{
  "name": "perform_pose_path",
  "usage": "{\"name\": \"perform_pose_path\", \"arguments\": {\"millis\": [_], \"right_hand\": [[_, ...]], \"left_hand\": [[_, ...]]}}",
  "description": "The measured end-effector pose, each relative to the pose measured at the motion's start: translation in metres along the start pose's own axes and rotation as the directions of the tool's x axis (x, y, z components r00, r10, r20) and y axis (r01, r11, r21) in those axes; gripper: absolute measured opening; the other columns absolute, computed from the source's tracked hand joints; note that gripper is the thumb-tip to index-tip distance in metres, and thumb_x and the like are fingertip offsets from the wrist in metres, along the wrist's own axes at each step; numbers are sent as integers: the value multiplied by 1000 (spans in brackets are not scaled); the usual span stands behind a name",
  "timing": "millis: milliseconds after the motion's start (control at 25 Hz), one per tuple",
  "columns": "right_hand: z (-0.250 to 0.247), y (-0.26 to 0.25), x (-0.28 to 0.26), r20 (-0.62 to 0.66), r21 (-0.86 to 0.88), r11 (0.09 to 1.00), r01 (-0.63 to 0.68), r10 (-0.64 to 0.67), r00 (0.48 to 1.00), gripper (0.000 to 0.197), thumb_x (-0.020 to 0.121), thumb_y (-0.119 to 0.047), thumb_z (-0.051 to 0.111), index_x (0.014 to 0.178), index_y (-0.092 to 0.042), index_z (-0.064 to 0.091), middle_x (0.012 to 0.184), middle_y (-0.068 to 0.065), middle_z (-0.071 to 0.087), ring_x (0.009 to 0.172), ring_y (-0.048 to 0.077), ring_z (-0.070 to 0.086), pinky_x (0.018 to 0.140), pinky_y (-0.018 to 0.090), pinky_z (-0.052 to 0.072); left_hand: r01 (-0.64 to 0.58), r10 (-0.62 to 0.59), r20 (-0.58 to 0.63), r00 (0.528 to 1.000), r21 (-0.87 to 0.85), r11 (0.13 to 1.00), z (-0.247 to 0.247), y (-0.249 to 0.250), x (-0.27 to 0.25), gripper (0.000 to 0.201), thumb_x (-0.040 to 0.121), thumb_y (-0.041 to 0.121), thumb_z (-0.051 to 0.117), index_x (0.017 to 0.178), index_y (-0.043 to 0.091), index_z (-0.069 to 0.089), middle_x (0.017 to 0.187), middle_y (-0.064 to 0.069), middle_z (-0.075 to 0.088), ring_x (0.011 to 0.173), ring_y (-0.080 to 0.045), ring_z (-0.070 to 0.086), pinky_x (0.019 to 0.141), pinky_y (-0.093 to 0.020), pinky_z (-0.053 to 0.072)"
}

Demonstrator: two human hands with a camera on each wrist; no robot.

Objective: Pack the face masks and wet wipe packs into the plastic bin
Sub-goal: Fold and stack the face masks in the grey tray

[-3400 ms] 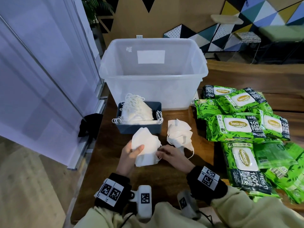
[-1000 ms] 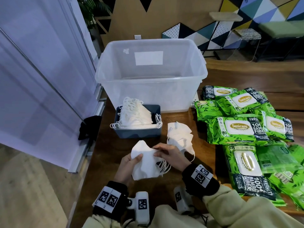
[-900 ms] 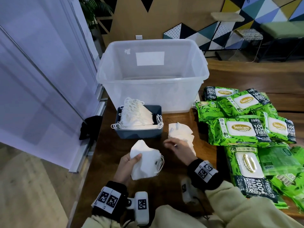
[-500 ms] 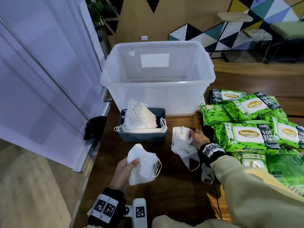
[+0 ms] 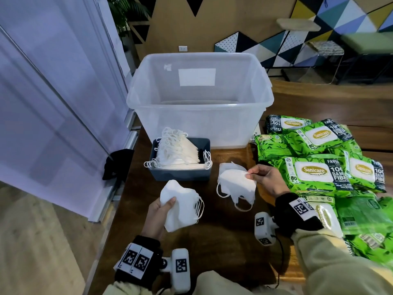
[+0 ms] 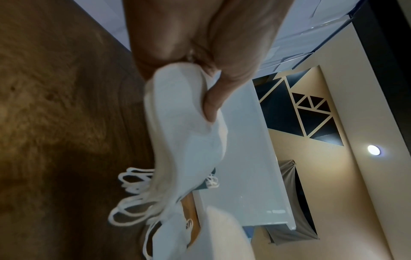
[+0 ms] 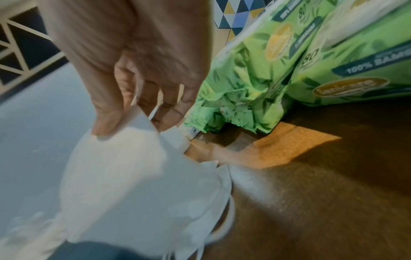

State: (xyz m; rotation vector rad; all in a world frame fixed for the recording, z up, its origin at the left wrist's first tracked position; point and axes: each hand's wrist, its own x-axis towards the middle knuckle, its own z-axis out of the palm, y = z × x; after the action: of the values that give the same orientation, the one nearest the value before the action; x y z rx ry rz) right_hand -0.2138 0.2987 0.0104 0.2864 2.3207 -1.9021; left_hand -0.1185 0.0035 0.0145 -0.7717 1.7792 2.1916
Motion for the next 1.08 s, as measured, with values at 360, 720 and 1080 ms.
{"name": "perform_pose_path", "arguments": {"millis": [360,720,1080], "right_hand": [[91,-24,-80,90,-658,534,530,-643,760,17,88,-24,53,92,-21,70,77,-2,73,62,13,66,61,24,50],[131,-15,-104,466,-601,120,790,-751,469,31,80,-17,47,93,-16,75,94,-4,75,98,7,68,68,18,52],[139,-13,-109,449,-609,127,783,-759,472,34,96,-27,41,89,-18,74,91,-7,75,98,7,68,68,19,52]], "left_hand": [[-101,103,38,994,-59,993,34,3,-3,22,95,6,47,110,-1,61,100,-17,68,86,-26,66,72,-32,56],[-46,27,-84,996,-232,972,48,2,-5,30,101,14,36,112,-4,57,100,-22,65,85,-28,64,80,-35,53],[99,-115,-22,993,-366,925,49,12,-12,52,98,42,36,95,-6,59,65,-11,71,54,-17,68,51,-21,54]]}}
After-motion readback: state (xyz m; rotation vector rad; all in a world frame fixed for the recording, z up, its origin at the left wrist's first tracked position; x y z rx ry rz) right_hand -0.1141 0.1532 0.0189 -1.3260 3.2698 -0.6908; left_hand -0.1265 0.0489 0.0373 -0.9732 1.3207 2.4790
